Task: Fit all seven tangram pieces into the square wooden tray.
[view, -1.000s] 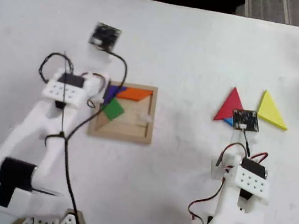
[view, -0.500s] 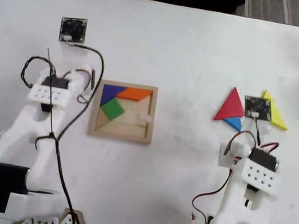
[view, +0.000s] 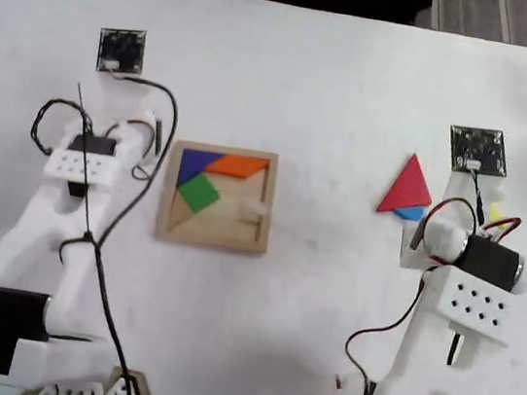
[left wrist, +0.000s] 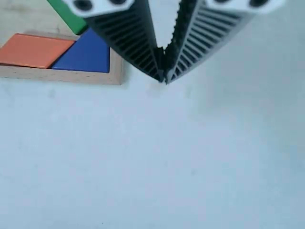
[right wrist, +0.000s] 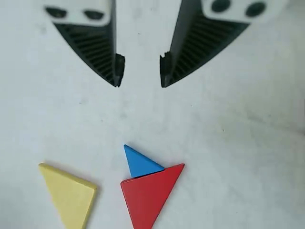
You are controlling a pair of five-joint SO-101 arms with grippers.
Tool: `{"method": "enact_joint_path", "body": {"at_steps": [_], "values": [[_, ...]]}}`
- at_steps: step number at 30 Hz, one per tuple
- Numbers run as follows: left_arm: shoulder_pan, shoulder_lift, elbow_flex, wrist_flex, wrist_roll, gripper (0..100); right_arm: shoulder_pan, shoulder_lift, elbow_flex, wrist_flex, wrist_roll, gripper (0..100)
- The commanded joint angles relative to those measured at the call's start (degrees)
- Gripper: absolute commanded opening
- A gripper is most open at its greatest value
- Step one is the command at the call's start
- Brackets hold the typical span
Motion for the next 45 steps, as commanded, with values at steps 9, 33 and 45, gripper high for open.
{"method": "enact_joint_path", "body": {"at_steps": [9, 33, 45], "values": [[-0.40, -2.77, 1.05, -2.81, 0.53, 3, -4.35, 15.08, -3.08, -10.07, -27.43, 13.0], [2.86, 12.18, -10.90, 2.73, -6.24, 2, -4.53, 45.32, -16.26, -19.74, -49.32, 24.5], [2.51, 12.79, -11.52, 4.22, -6.24, 3, -6.46, 45.76, -16.44, -23.43, -22.24, 24.5]]}}
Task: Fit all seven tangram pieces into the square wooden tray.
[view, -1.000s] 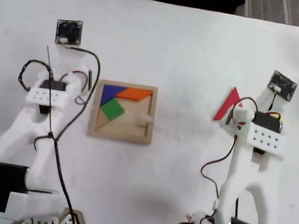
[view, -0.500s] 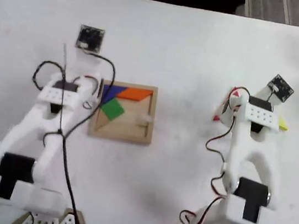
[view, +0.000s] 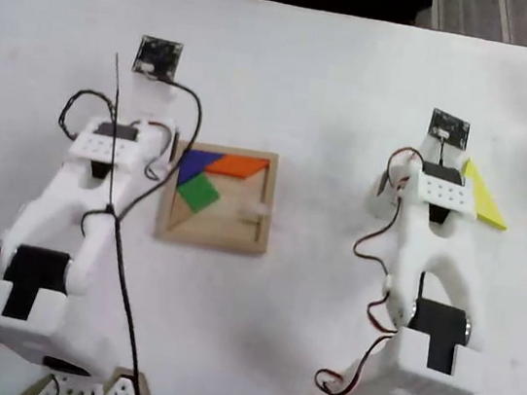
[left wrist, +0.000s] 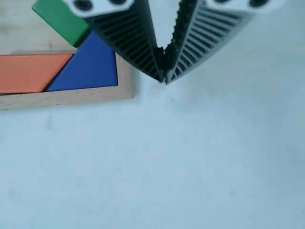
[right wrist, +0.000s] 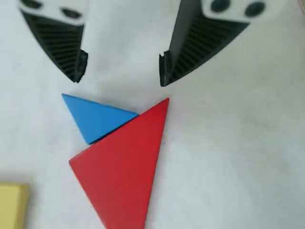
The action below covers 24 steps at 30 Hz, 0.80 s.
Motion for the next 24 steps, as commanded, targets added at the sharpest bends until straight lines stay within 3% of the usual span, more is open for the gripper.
{"method": "enact_joint_path", "body": {"at_steps": [1, 8, 13, 24], "values": [[-0.40, -0.13, -2.99, 0.35, 0.62, 3, 1.98, -0.48, -2.73, -2.86, 1.58, 24.5], [-0.40, -0.13, -2.99, 0.26, 0.53, 3, 2.42, 1.54, -2.73, -6.37, 2.55, 24.5], [-0.40, -0.13, -2.99, 0.26, 0.53, 3, 1.80, 6.37, -6.24, -4.00, 15.12, 24.5], [-0.40, -0.13, -2.99, 0.44, 0.53, 3, 3.21, 14.46, -15.74, 2.15, 15.47, 24.4]]}}
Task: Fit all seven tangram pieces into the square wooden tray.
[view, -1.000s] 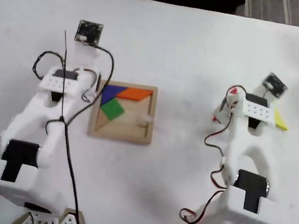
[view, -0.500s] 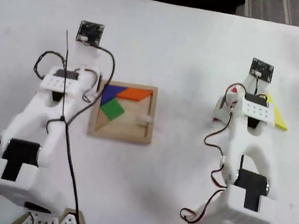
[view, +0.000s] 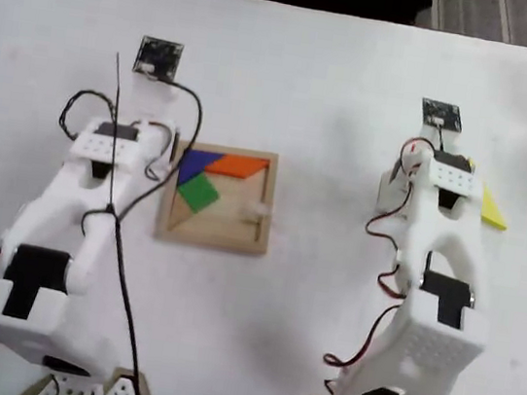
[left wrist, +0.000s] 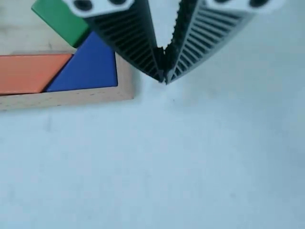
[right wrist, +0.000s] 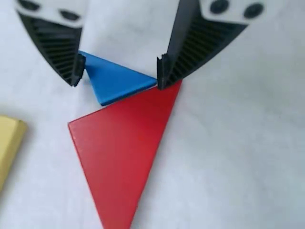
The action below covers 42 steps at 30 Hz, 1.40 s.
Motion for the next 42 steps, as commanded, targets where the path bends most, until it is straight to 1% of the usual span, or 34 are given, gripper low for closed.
{"method": "enact_joint_path", "body": {"at_steps": [1, 6, 8, 10, 12, 16, 21, 26, 28, 31, 32, 35, 38, 42], "values": [[-0.40, -0.48, -2.90, 0.44, 0.53, 3, 0.66, 0.84, -2.46, 0.57, 0.97, 24.4], [-0.40, -0.48, -2.90, 0.53, 0.53, 3, 1.10, 1.27, -2.73, 0.31, 1.05, 23.1], [-0.40, -0.48, -2.90, 1.32, 0.53, 3, 1.01, 1.27, -2.73, 0.48, 1.14, 17.8], [-0.40, -0.48, -2.99, 1.58, 0.53, 3, 0.84, 1.27, -2.73, 0.66, 2.90, 11.1], [-0.40, -0.48, -2.99, 1.58, 0.53, 3, 0.31, 1.27, -2.64, 2.07, 4.92, 6.4], [-0.40, -0.48, -2.99, 1.58, 0.53, 3, -0.48, 1.27, -2.46, 4.97, 6.33, 5.2], [-0.40, -0.48, -2.99, 1.23, 0.44, 3, -0.48, 1.10, -1.76, 12.00, 6.51, 5.2], [1.10, -0.48, -2.99, 1.23, 0.18, 3, -0.48, -4.26, 3.87, 12.18, 5.71, 5.7], [1.36, -0.48, -2.99, 1.23, 0.18, 3, -1.45, -9.63, 8.88, 9.54, 4.40, 8.4], [1.36, -0.48, -2.99, 1.14, 0.09, 3, -2.95, -19.65, 18.37, 4.00, 5.10, 17.6], [1.36, -0.48, -2.99, 1.14, 0.09, 3, -3.74, -22.81, 21.45, 2.24, 5.63, 21.1], [1.36, -0.48, -2.99, 1.14, 0.09, 3, -5.76, -29.14, 28.75, -3.91, 10.37, 28.7], [1.36, -0.48, -2.99, 1.14, 0.09, 3, -5.67, -29.58, 29.63, -6.73, 10.73, 27.9], [1.45, -0.48, -2.99, 1.14, 0.09, 3, -5.05, -24.48, 24.79, -6.37, 11.08, 22.7]]}}
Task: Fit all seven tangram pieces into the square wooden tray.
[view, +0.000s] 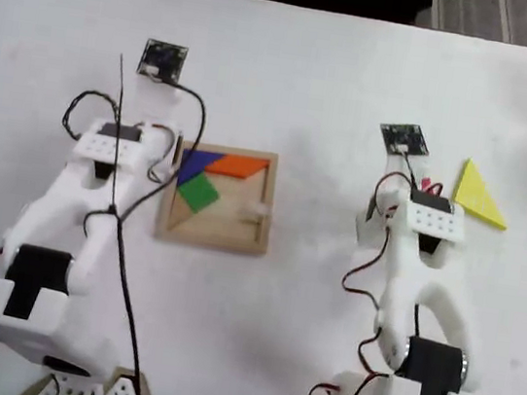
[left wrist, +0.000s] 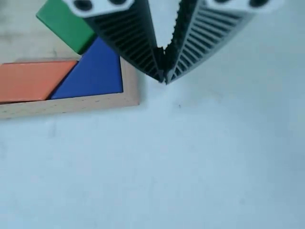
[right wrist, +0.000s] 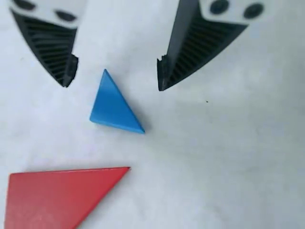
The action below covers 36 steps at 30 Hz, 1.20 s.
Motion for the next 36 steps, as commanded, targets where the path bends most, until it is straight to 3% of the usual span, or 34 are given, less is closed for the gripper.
{"method": "enact_joint_path", "body": {"at_steps": [1, 9, 14, 22, 28, 36], "values": [[0.66, -0.48, -2.99, -0.26, 0.18, 3, -0.31, 3.56, -6.24, -0.57, 1.32, 21.4], [0.66, -0.48, -2.99, 0.09, 0.18, 3, -0.31, 20.26, -23.74, 11.12, 6.51, 18.0], [0.66, -0.48, -2.99, 0.00, 0.18, 3, -0.57, 18.51, -22.68, 11.47, 6.77, 18.0], [0.66, -0.48, -2.99, -0.18, 0.18, 3, -2.95, 15.87, -22.07, 7.78, 13.27, 18.1], [0.66, -0.48, -2.99, -0.18, 0.18, 3, -4.26, 17.71, -21.89, 10.15, 17.85, 28.5], [0.66, -0.40, -2.99, -0.26, 0.18, 3, -3.47, 21.67, -24.09, 12.53, 22.59, 23.5]]}}
